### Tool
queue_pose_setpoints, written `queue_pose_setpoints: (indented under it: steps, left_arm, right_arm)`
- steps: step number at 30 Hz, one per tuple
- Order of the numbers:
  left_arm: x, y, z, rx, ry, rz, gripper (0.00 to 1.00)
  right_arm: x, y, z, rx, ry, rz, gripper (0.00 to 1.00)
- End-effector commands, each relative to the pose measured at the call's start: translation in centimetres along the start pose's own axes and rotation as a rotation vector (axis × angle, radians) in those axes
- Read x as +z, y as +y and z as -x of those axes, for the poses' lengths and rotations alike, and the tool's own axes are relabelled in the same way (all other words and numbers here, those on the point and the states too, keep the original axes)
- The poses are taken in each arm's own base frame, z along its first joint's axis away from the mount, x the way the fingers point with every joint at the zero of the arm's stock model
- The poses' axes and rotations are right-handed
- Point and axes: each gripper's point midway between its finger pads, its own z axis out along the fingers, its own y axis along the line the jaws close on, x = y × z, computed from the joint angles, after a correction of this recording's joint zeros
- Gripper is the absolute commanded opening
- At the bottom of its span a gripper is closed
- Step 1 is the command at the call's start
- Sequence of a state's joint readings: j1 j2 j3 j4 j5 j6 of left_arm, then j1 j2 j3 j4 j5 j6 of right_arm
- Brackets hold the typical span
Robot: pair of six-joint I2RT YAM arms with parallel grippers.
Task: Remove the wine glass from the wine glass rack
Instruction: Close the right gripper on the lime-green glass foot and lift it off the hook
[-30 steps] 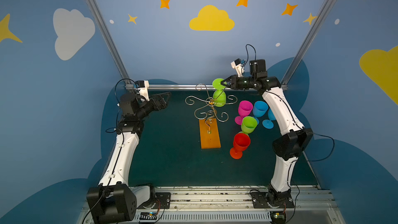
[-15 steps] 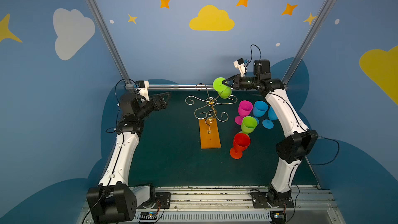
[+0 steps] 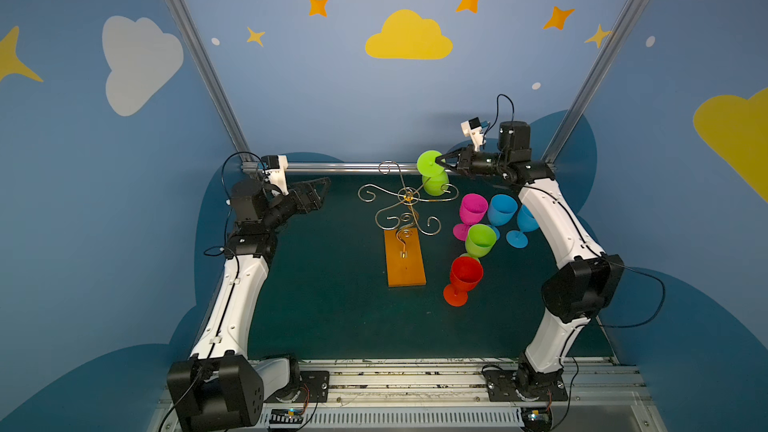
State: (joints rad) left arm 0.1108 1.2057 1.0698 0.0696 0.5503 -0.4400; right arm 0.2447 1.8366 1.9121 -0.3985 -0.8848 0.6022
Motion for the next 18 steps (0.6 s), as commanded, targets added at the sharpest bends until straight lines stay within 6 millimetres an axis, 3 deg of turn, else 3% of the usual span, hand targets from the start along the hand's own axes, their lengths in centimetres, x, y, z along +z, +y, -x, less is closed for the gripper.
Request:
queue_pose_setpoints:
  steps: [1,18]
  left_arm:
    - [-0.6,-0.8,0.5,0.016,-0.022,-0.022,1.0]
    - [-0.6,-0.9,0.6,0.011,-0.028,-0.026,1.0]
  right_arm:
    - [-1.3,2.6,0.7,-0.052,-0.03,0.053,0.0]
    - [-1.1,4.8,-1.8,-0.074,0.024,0.081,0.0]
